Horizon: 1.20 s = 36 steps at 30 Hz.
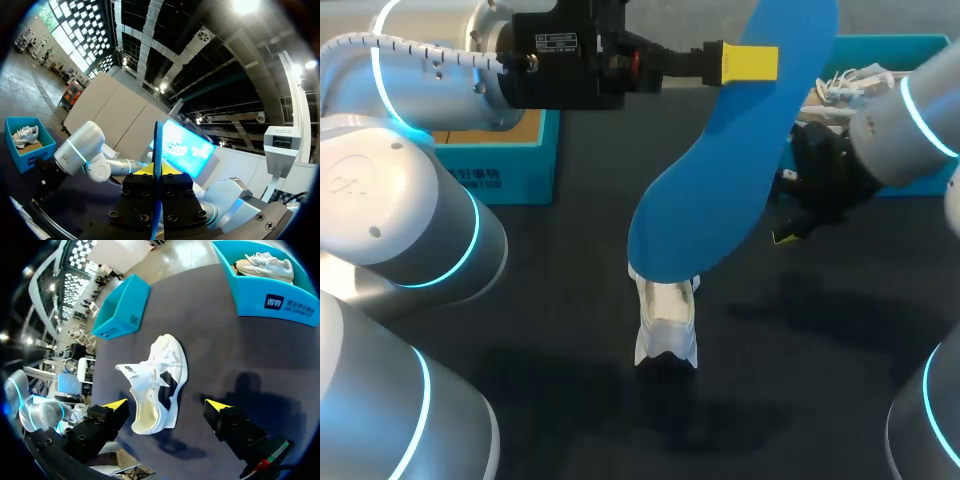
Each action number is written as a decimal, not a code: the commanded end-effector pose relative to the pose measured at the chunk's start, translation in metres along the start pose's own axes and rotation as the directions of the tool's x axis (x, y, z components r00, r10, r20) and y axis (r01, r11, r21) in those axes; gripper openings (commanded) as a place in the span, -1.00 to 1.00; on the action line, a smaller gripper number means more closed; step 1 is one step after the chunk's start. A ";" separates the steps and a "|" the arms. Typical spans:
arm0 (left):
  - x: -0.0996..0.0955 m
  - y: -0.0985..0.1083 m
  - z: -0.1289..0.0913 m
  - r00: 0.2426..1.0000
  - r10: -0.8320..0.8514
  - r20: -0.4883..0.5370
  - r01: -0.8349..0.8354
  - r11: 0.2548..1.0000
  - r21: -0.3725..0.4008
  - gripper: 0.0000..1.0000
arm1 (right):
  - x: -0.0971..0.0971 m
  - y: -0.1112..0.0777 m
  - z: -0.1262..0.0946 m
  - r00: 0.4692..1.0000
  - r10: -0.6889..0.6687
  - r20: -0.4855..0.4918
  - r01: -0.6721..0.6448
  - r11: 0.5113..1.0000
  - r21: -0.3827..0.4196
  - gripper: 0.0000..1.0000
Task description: Take the shoe out of the shoebox, open the shoe tongue, remove and reinsert the insole, then place the shoe into the shoebox
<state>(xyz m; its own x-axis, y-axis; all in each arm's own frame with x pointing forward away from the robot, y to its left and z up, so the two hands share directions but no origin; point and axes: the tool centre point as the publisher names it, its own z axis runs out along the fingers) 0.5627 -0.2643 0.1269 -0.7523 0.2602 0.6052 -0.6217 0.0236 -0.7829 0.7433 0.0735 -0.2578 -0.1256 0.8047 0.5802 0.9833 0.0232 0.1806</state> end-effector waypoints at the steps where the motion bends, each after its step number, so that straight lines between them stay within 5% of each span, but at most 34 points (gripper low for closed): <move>1: 0.000 0.001 0.000 1.000 -0.001 0.003 0.001 1.000 -0.002 -1.00 | -0.005 -0.002 -0.003 0.975 -0.008 -0.222 0.006 1.000 -0.009 1.00; 24: 0.000 0.001 0.000 1.000 -0.001 0.003 0.001 1.000 -0.002 -1.00 | -0.001 0.005 -0.010 0.900 0.000 -0.435 -0.014 0.999 -0.029 1.00; 29: 0.000 0.001 0.000 1.000 -0.001 0.003 0.001 1.000 -0.002 -1.00 | -0.001 0.005 -0.009 0.850 -0.011 -0.526 -0.001 1.000 -0.023 1.00; 36: 0.000 0.001 0.000 1.000 -0.001 0.003 0.001 1.000 -0.002 -1.00 | -0.002 0.006 -0.009 0.845 -0.008 -0.534 -0.006 1.000 -0.026 1.00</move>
<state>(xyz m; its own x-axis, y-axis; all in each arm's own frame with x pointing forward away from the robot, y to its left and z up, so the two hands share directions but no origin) 0.5627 -0.2643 0.1269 -0.7523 0.2602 0.6052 -0.6217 0.0236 -0.7829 0.7466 0.0650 -0.2489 -0.1850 0.3634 0.9131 0.9803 0.0026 0.1976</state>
